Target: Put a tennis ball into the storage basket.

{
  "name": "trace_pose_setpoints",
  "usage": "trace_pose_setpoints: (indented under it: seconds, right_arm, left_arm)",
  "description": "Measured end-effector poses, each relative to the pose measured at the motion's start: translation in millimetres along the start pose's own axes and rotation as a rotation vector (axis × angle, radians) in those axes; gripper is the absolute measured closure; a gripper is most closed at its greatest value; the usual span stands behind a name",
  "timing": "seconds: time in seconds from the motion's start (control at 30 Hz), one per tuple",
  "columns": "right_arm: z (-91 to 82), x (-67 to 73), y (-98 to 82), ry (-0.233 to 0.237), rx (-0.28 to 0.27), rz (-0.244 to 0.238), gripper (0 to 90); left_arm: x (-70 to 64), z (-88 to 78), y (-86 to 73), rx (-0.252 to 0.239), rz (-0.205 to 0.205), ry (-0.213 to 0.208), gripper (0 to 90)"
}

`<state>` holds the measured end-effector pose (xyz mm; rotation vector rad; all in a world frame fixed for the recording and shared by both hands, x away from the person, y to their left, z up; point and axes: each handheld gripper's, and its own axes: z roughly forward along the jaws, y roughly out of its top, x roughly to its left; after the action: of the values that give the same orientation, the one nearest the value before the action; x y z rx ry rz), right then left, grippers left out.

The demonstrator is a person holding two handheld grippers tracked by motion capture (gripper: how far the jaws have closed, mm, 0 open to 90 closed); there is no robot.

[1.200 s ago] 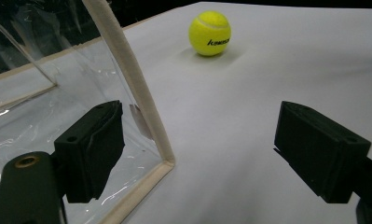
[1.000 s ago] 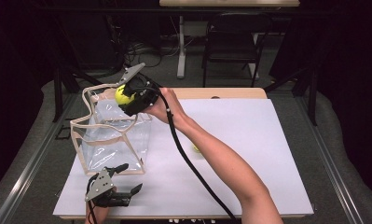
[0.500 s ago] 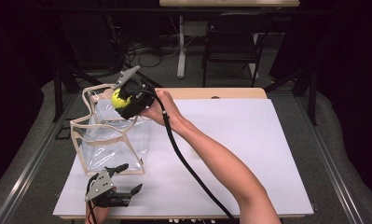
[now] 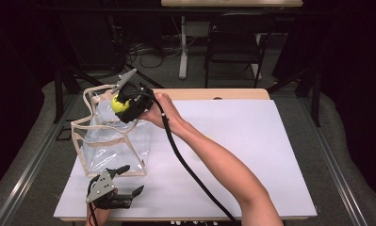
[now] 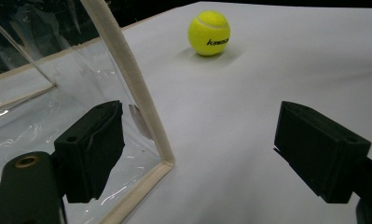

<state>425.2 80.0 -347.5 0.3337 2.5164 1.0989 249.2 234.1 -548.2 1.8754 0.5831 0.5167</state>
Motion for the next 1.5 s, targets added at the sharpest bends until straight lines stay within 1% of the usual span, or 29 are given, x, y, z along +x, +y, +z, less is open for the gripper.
trace_pose_setpoints:
  seconds: [0.23, 0.33, 0.83, 1.0, 1.27, 1.5]
  right_arm:
    - [2.6, 1.4, 0.3, 0.008, 0.014, 0.001, 26.3]
    - [4.9, 1.8, -0.1, 0.02, 0.035, -0.003, 26.3]
    - [10.0, 3.6, -0.6, 0.041, 0.073, -0.007, 26.3]
    - [11.7, 4.4, -0.7, 0.049, 0.077, -0.01, 26.2]
    - [14.3, 4.7, -1.1, 0.058, 0.097, -0.012, 26.2]
    - [15.8, 5.1, -1.6, 0.064, 0.106, -0.007, 26.2]
  left_arm:
    - [0.2, 0.4, 0.0, 0.002, 0.003, 0.0, 16.0]
    - [0.1, 0.4, 0.1, 0.002, 0.005, -0.001, 16.0]
    - [0.4, 0.7, 0.0, 0.003, 0.003, -0.002, 16.0]
    - [0.3, 0.7, 0.1, 0.001, 0.002, -0.002, 16.0]
    - [0.3, 0.9, 0.0, 0.001, 0.0, -0.004, 16.0]
    - [0.4, 0.9, 0.1, 0.002, 0.001, -0.003, 16.0]
